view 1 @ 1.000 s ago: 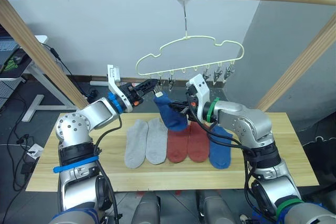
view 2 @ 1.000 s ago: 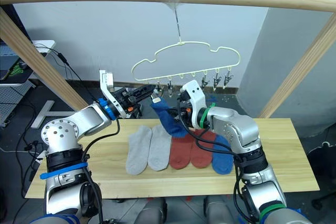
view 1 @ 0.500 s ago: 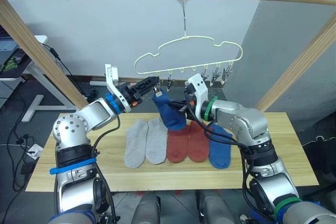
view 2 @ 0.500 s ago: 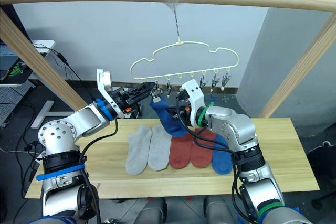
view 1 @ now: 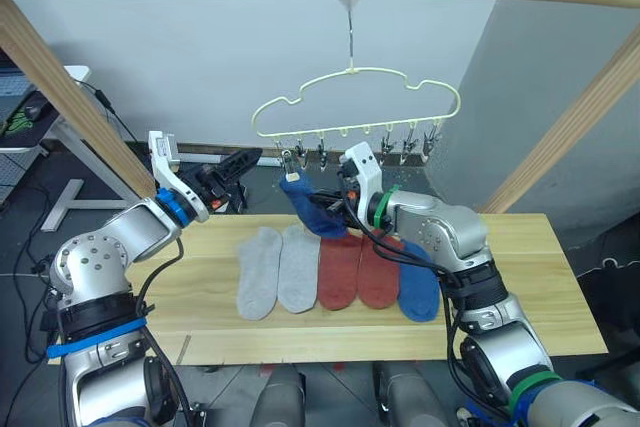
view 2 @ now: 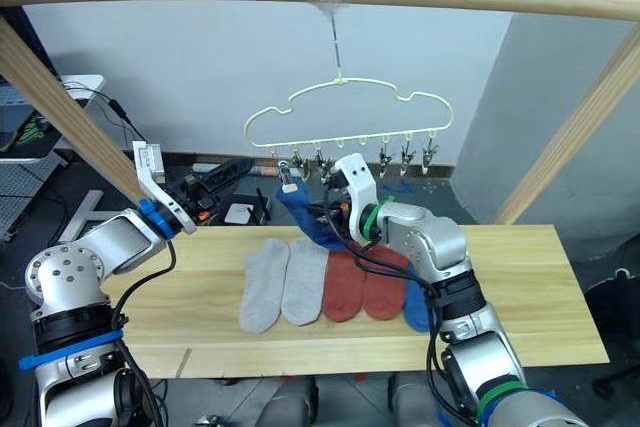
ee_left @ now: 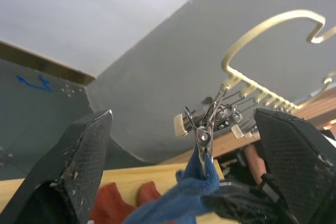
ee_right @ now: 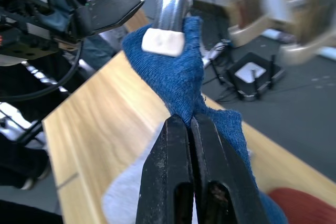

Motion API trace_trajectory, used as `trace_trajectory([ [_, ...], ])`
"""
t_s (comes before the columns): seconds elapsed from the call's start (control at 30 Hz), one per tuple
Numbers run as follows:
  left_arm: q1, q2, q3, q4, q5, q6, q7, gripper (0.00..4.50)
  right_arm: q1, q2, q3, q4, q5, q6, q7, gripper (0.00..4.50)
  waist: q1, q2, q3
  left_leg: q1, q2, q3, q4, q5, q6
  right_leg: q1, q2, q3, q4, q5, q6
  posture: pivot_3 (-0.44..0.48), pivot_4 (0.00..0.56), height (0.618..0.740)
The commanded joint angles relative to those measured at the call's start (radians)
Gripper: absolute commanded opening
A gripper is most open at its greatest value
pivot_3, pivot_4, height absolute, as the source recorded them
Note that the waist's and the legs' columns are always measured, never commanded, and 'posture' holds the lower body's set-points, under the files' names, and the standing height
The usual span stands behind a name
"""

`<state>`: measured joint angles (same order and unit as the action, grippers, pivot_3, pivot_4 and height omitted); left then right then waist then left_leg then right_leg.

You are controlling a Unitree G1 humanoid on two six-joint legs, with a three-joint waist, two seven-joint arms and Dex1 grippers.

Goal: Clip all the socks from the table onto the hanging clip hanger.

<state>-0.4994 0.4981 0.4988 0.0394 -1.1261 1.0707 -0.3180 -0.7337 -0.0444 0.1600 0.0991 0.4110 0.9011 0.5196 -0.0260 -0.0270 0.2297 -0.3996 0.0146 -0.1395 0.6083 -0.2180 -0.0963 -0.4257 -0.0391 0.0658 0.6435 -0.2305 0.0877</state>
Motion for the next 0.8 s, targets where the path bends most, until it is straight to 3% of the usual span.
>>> trace_trajectory([
  [0.03, 0.029, 0.04, -0.01, -0.104, 0.02, -0.03, -0.033, 4.5, -0.022, 0.037, -0.036, 0.039, 0.019, -0.015, -0.011, 0.99, -0.001, 0.0, 0.0, 0.0, 0.0, 0.0, 0.0, 0.0, 0.0, 0.0, 0.0, 0.0, 0.0, 0.0, 0.0, 0.128, 0.222, 0.74],
  [0.2, 0.052, 0.046, -0.047, -0.159, 0.047, -0.055, -0.054, 4.5, -0.02, 0.026, -0.024, 0.063, -0.009, -0.034, -0.005, 2.77, 0.003, 0.0, 0.001, 0.0, 0.0, 0.0, -0.001, 0.0, 0.0, 0.0, 0.0, 0.0, 0.0, 0.0, -0.001, 0.132, 0.22, 0.74],
  [0.37, 0.1, 0.052, -0.168, -0.307, 0.215, -0.191, -0.074, 4.5, 0.058, -0.121, 0.04, -0.051, -0.074, -0.058, 0.041, 4.47, 0.006, 0.001, 0.001, 0.0, 0.0, 0.0, -0.001, 0.0, 0.0, 0.0, 0.0, 0.0, 0.0, -0.001, -0.001, 0.12, 0.221, 0.74],
  [0.53, 0.163, 0.05, -0.321, -0.385, 0.433, -0.379, -0.106, 4.5, 0.096, -0.201, 0.023, -0.187, -0.058, -0.044, 0.057, 4.49, 0.0, 0.002, 0.004, 0.0, 0.0, 0.001, -0.001, -0.001, -0.001, -0.001, 0.0, 0.001, 0.0, -0.001, -0.002, 0.115, 0.221, 0.74],
  [0.63, 0.173, -0.02, -0.403, -0.405, 0.546, -0.509, -0.087, 3.92, 0.135, -0.271, -0.018, -0.312, -0.013, -0.04, 0.107, 4.5, -0.001, 0.002, 0.004, 0.0, 0.001, 0.001, -0.001, 0.0, -0.001, -0.002, 0.0, 0.001, 0.0, -0.002, -0.002, 0.098, 0.218, 0.74],
  [0.8, 0.174, -0.122, -0.518, -0.361, 0.735, -0.653, -0.021, 2.36, 0.195, -0.387, -0.053, -0.457, 0.019, -0.055, 0.162, 4.5, 0.005, 0.002, 0.005, -0.001, -0.001, 0.002, 0.0, -0.001, 0.0, -0.001, -0.001, 0.002, -0.001, -0.001, -0.001, 0.069, 0.217, 0.74],
])
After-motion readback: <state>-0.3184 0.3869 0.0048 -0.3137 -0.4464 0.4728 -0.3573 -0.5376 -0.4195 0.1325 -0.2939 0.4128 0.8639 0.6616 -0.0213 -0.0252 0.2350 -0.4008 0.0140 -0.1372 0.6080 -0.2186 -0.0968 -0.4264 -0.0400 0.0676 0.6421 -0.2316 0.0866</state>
